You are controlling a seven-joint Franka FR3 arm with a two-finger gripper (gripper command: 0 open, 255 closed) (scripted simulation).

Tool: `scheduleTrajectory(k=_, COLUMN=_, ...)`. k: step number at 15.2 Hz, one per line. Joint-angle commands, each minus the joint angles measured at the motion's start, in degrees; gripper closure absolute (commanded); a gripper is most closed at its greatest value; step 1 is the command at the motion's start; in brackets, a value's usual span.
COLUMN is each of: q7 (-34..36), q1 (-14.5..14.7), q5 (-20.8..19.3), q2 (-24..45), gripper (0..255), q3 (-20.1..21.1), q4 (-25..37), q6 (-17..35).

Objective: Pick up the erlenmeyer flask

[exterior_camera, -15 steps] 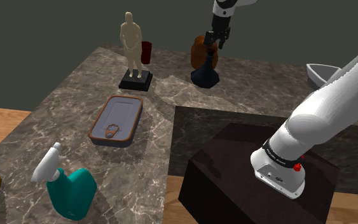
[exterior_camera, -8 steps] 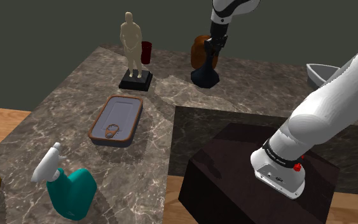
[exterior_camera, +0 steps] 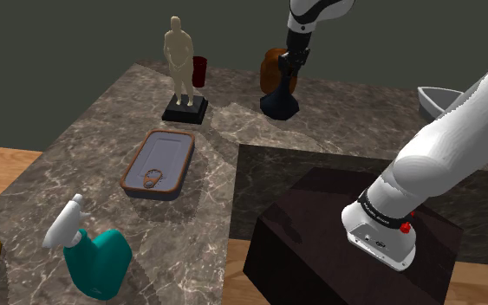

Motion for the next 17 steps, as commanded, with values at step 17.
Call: scheduleTrajectory(k=17, q7=-0.24, q1=0.13, q5=-0.04, q2=-2.7, gripper=255, q3=0.33, q4=8.82, q6=-11.57)
